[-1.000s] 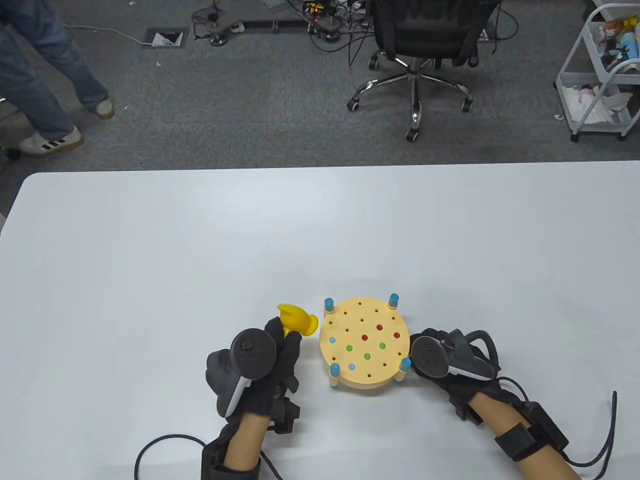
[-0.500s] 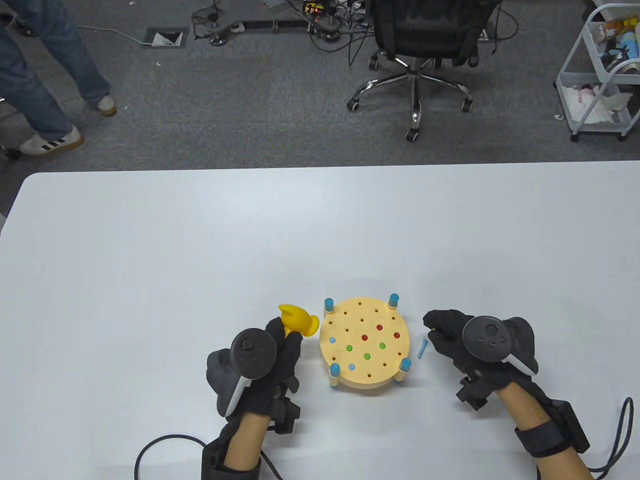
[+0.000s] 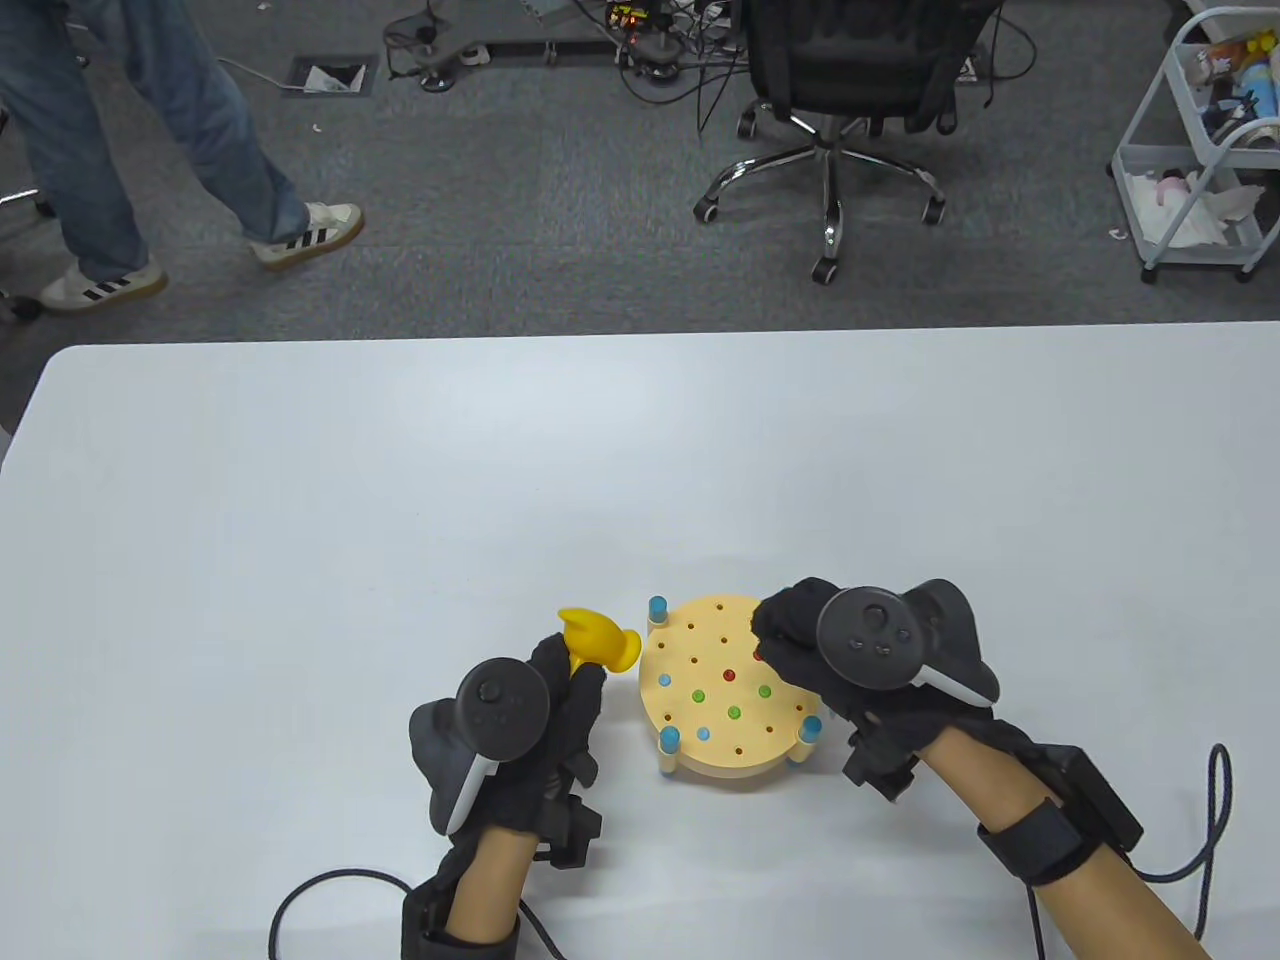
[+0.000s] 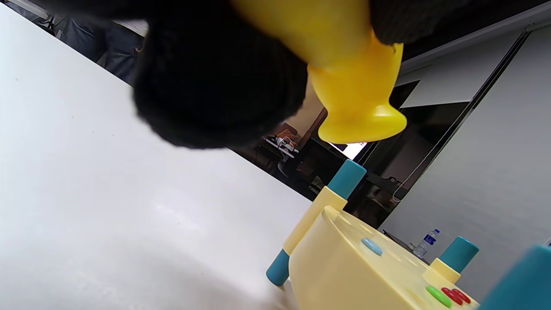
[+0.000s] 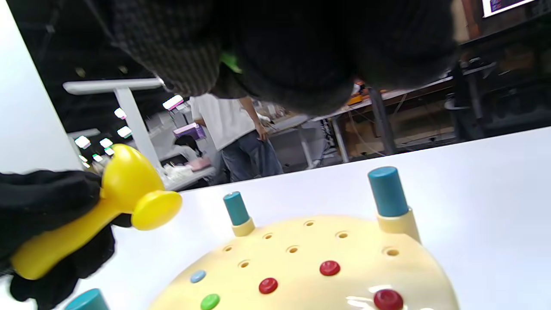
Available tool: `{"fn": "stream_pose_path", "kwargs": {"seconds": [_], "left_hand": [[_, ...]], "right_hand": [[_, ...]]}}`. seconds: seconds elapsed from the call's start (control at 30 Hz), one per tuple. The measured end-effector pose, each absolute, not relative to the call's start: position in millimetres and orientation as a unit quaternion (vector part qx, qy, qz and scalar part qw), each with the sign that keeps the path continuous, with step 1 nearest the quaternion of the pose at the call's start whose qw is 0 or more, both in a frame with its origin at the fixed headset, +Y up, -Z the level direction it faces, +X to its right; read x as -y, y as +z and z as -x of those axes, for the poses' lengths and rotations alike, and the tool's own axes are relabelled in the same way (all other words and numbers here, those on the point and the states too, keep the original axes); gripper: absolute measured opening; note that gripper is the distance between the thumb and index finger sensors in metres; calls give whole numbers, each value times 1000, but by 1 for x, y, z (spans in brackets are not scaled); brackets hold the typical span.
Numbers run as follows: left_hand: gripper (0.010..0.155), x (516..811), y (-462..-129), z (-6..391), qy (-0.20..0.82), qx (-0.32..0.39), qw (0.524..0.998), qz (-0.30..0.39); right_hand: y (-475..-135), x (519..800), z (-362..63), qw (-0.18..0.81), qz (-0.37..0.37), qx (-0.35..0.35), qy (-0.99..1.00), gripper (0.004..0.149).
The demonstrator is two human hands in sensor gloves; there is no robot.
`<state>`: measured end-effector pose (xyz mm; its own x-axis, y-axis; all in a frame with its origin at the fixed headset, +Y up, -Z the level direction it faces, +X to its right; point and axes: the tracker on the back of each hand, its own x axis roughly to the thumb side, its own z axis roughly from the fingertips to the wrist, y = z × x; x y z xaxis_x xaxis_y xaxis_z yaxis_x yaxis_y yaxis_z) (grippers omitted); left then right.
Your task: Hammer toy nails into tap bench
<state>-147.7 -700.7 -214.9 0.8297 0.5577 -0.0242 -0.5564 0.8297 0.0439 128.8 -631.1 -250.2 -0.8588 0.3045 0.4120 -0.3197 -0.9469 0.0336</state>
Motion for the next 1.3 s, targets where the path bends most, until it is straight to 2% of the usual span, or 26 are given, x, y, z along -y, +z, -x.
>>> {"fn": "stream_pose_path", "kwargs": {"seconds": [0.13,0.43,0.53,0.67,1.07,1.3], "left_hand": [[65,700,-215,150,299,-18,954,-22],[65,701,-217,160,323,-31,946,-19],[65,701,-217,161,328,-32,944,-18],[65,699,-215,163,333,-29,942,-23],[65,699,-215,164,338,-27,941,-26],[65,699,-215,163,333,-27,942,-23]], "right_hand": [[-257,629,-105,127,-201,27,971,36],[-283,655,-67,69,-124,-29,989,34],[-285,665,-55,31,-115,-64,991,33],[-286,673,-42,4,-93,-75,993,33],[-292,689,-38,12,-75,-118,990,31],[-290,688,-38,3,-80,-110,991,30]]}}
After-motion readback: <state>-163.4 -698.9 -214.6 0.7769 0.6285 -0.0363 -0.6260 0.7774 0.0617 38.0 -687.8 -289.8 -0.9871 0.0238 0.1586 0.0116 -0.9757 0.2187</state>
